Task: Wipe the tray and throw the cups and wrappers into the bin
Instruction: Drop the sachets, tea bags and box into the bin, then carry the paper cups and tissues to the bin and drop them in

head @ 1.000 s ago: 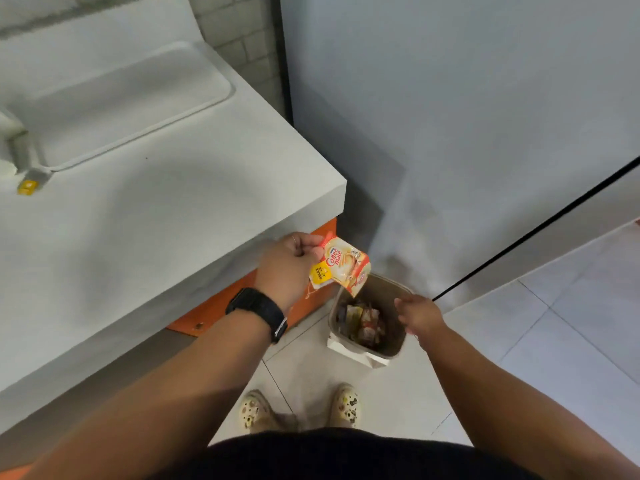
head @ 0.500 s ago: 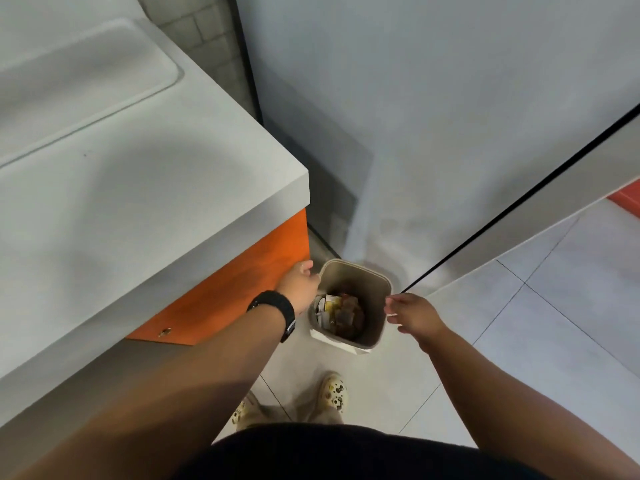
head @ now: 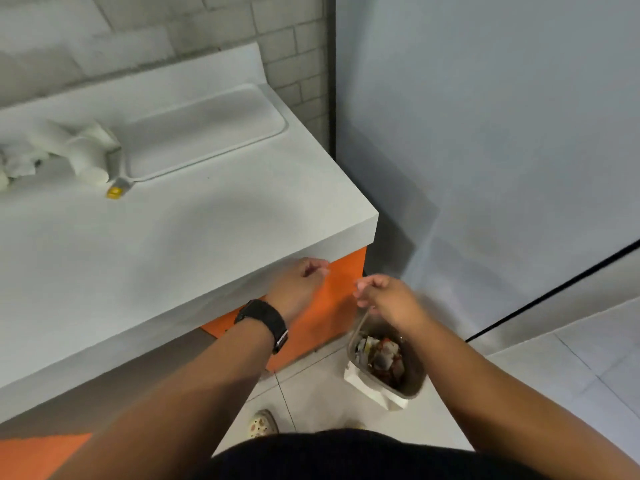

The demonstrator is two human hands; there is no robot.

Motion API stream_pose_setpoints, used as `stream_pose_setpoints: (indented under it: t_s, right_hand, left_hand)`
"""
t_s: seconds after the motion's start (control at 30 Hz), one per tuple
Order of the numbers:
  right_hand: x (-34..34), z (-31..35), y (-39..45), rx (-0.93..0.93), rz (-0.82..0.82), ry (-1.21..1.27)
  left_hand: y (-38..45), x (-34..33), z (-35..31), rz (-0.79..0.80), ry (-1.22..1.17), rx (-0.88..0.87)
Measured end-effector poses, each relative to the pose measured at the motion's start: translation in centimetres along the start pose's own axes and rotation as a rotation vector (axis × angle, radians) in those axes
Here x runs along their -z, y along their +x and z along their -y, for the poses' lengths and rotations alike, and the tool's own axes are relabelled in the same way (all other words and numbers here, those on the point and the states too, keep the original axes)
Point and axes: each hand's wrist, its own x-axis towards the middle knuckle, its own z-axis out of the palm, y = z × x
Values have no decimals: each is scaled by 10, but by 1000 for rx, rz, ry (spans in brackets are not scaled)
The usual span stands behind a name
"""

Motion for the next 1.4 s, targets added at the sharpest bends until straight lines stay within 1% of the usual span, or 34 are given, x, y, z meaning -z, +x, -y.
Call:
stream_pose_setpoints:
  t_s: [0.17,0.27,0.5,0.73,0.83,1.07,1.17,1.23,1.4]
  right_hand:
    - [-37,53,-3,147,106,-2]
    - [-60,80,-3,215,133,-45]
    - [-128,123,8,270,240,-109]
    - [-207,168,36,249,247,-90]
    - [-239,187,48,258,256,-104]
    - [-303,215,91,321,180,-337]
    - [-327,225,104,343,180,-394]
    - [-340,233,115,366,177,-454]
    - [-371,251,138,404,157,-578]
  left_hand:
    - [-21,50,-2,-184,-164,-69]
    - [-30,79,2,-250,-217,-68]
    - [-41,163,26,-421,-307,-64]
    - [-21,258,55,-434,-344,-53]
    - [-2,301,69,-465,-343,-35]
    - [44,381,96,-508,-291,13]
    - [65,408,103,-539,-288,42]
    - [82,422,104,-552,-249,49]
    - [128,450,94,-549,-45,22]
